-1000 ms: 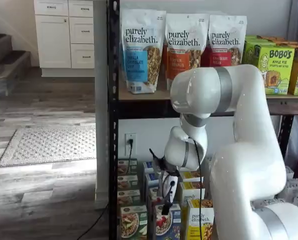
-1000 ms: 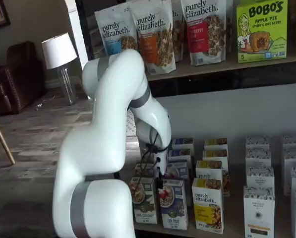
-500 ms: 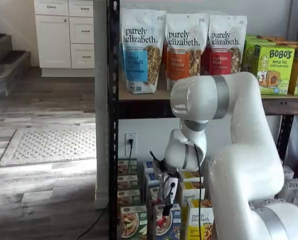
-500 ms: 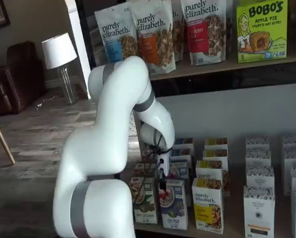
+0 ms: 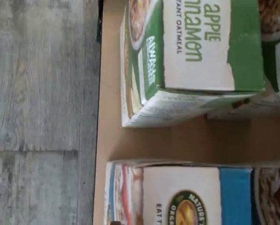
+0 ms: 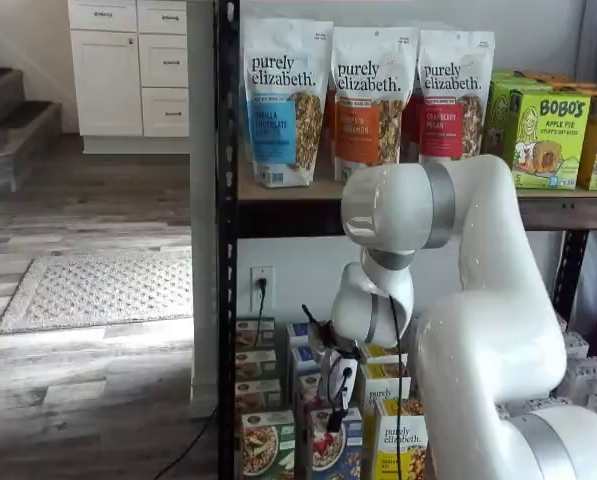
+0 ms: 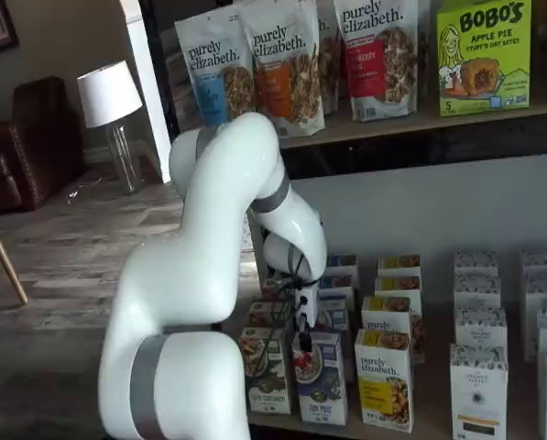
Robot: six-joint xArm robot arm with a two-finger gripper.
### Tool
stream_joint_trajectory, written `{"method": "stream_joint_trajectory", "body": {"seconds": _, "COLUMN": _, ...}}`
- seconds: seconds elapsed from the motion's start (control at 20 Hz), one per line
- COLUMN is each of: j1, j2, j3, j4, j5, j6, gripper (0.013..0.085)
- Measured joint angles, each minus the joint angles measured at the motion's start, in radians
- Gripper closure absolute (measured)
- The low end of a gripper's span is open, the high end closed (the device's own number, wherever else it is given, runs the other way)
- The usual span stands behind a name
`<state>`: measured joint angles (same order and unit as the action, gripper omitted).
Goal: Pick up the blue and white box that is on the bottom shelf, the second box from the left
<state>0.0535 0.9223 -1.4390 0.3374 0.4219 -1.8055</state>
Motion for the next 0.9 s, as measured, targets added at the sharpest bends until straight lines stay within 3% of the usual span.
{"method": "stream_joint_trajectory", "body": {"seconds": 0.9, "j1": -0.022, "j2": 0.103, "j3": -0.13, "j4": -0.217, "j5": 0.093, "j6": 0.169, "gripper": 0.013}}
